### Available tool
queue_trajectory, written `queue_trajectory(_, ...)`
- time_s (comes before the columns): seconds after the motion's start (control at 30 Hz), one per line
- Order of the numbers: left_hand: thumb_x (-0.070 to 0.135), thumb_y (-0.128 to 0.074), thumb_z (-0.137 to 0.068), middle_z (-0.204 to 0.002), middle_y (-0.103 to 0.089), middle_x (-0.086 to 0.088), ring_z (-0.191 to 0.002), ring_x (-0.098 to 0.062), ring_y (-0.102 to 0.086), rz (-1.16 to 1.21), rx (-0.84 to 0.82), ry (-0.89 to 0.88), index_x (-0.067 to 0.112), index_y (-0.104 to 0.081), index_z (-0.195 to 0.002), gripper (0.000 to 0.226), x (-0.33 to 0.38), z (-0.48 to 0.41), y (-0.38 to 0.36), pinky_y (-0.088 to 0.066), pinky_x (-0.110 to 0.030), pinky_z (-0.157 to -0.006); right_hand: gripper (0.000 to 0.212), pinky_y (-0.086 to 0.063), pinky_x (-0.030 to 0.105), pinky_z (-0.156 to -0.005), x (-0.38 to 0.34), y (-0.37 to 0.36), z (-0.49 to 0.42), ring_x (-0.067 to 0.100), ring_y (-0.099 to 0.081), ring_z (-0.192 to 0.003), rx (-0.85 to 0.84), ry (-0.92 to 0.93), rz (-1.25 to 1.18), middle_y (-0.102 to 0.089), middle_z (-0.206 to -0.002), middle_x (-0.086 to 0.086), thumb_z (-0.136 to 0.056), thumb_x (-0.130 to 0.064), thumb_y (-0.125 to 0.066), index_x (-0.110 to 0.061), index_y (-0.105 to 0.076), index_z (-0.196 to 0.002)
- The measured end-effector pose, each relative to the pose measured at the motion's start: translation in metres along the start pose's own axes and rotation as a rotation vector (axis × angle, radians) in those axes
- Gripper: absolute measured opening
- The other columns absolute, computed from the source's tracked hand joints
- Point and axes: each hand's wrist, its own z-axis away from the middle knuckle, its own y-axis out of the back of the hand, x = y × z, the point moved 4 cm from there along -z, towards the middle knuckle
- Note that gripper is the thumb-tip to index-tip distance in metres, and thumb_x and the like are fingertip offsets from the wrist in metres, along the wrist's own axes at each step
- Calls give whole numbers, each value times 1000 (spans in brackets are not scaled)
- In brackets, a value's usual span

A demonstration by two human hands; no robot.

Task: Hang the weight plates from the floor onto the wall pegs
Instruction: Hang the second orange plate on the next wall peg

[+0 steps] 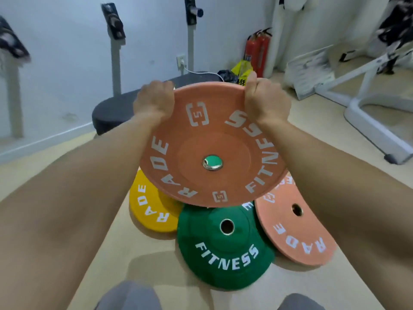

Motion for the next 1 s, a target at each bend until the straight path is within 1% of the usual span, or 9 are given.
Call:
queue_trajectory(0.13, 28, -27, -100, -82, -51, -7, -78, -26, -45, 78, 142, 4, 13, -52, -77, 38, 5, -8, 34, -27, -34, -62, 58, -40, 39, -71, -19, 3, -14, 39, -61, -91, 79, 45, -35, -67, -96, 17, -105, -42, -20, -14, -69, -93)
queue_trajectory(0.23, 31, -30, -99, -69, -49, -5, -72, -28, -48, 142, 222, -17, 17, -43, -62, 42, -4, -4, 25, -25, -35, -57, 40, -33, 36, -65, -11, -21, -9, 33, -50, -79, 64, 16, -90, -55, -82, 8, -102, -35, -26, -19, -56, -80)
queue_trajectory(0.3, 31, -31, -99, -71, -51, -5, -75, -31, -49, 127, 213, -37, 16, -42, -64, 40, -10, 2, 4, -25, -35, -60, 33, -28, 35, -62, 3, -43, 2, 31, -47, -77, 43, -25, -108, -51, -79, 5, -96, -34, -29, -19, -52, -77)
queue_trajectory(0.37, 33, -30, -99, -79, -56, -11, -80, -36, -52, 107, 182, -38, 16, -42, -67, 38, -19, 11, -23, -29, -36, -65, 34, -27, 34, -62, 21, -68, 20, 33, -49, -76, 37, -86, -116, -52, -78, 6, -89, -37, -27, -17, -51, -74)
queue_trajectory(0.43, 38, -26, -96, -77, -56, -10, -79, -38, -54, 116, 173, -48, 18, -38, -62, 41, -27, 18, -45, -30, -37, -64, 38, -28, 34, -62, 32, -88, 33, 33, -50, -76, 23, -125, -140, -54, -77, 8, -86, -39, -25, -16, -53, -74)
queue_trajectory(0.67, 45, -27, -93, -68, -52, -7, -75, -35, -51, 211, 154, -32, 18, -38, -58, 46, -47, -13, -63, -31, -37, -64, 33, -33, 36, -65, 24, -107, 15, 33, -49, -78, 19, -141, -121, -65, -91, 15, -98, -38, -32, -22, -55, -80)
queue_trajectory(0.8, 36, -20, -101, -65, -46, 0, -72, -29, -44, 217, 52, 14, 14, -41, -72, 42, -79, -18, -85, -24, -38, -60, 35, -36, 36, -66, 30, -111, 16, 33, -52, -78, 31, -147, -90, -59, -82, 8, -99, -39, -30, -22, -54, -79)
queue_trajectory(0.9, 38, -21, -104, -71, -53, -4, -79, -32, -50, 365, 33, 147, 9, -47, -80, 46, -99, -18, -98, -31, -40, -70, 37, -30, 35, -67, 41, -112, 20, 31, -45, -77, 37, -204, -84, -53, -80, 7, -103, -39, -30, -20, -51, -80)
queue_trajectory(1.0, 49, -28, -101, -95, -65, -10, -96, -31, -56, 624, 66, 369, 10, -65, -87, 55, -112, -12, -113, -42, -44, -90, 41, -30, 34, -67, 49, -117, 21, 31, -45, -77, 54, -242, -101, -52, -79, 7, -104, -42, -30, -18, -51, -78)
